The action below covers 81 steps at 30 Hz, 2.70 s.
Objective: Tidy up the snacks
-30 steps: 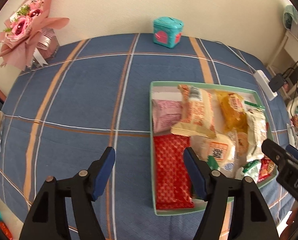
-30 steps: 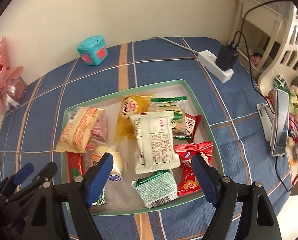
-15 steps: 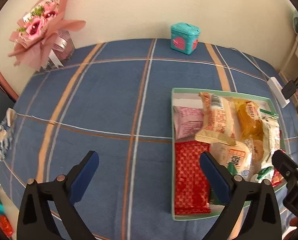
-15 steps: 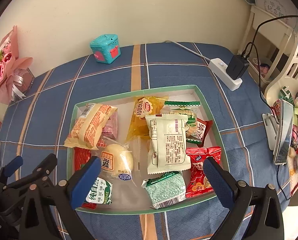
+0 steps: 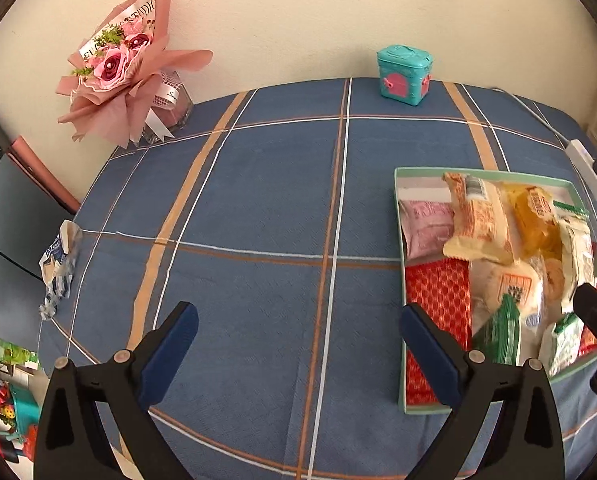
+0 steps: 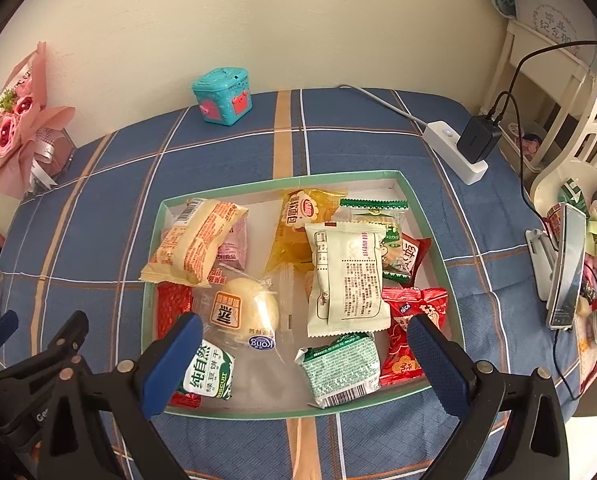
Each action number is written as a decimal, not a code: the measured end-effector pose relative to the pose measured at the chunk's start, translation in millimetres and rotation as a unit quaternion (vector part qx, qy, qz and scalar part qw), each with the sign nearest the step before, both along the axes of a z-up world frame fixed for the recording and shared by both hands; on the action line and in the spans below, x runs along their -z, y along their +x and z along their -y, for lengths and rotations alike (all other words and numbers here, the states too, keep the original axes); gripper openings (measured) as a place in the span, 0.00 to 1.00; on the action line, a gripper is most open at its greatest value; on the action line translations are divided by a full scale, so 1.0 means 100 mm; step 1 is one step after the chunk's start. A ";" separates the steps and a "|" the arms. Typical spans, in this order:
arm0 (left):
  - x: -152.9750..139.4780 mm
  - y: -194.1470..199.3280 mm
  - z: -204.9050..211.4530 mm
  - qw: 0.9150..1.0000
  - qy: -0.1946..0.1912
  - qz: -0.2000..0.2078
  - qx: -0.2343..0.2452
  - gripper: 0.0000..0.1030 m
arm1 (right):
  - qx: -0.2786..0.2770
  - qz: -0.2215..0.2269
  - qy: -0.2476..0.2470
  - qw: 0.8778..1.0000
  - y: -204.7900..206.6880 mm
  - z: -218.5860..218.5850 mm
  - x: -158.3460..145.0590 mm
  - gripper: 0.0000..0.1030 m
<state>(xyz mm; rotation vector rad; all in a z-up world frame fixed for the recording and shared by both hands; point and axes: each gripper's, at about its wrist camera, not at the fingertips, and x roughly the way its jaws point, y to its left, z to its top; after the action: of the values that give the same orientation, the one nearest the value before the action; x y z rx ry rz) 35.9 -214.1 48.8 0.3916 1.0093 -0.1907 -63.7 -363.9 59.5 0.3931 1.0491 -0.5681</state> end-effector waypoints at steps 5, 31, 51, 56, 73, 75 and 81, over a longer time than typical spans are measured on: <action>-0.01 -0.11 -0.12 1.000 0.001 -0.006 0.010 0.98 | -0.007 0.002 -0.008 1.000 -0.08 -0.11 -0.01 1.00; -0.05 -0.40 -0.42 0.999 -0.025 -0.004 0.026 0.98 | -0.033 0.022 -0.016 0.999 -0.43 -0.49 -0.03 1.00; 0.01 -0.29 -0.46 0.999 -0.028 -0.016 0.020 0.98 | -0.040 0.023 -0.007 0.999 -0.38 -0.50 0.01 1.00; 0.00 -0.28 -0.47 0.999 -0.028 -0.016 0.019 0.98 | -0.041 0.023 -0.006 0.999 -0.38 -0.50 0.02 1.00; 0.00 -0.28 -0.46 0.999 -0.028 -0.016 0.017 0.98 | -0.043 0.021 -0.003 0.999 -0.36 -0.50 0.06 1.00; 0.00 -0.28 -0.47 0.999 -0.028 -0.016 0.017 0.98 | -0.043 0.021 -0.003 0.999 -0.36 -0.50 0.06 1.00; 0.00 -0.28 -0.47 0.999 -0.028 -0.015 0.017 0.98 | -0.043 0.021 -0.003 0.999 -0.36 -0.51 0.05 1.00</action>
<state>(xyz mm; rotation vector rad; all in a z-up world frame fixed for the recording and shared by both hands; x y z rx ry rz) 7.9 -167.3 48.6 0.3562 1.0256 -0.2565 -100.1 -312.9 54.0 0.3516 1.0184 -0.4835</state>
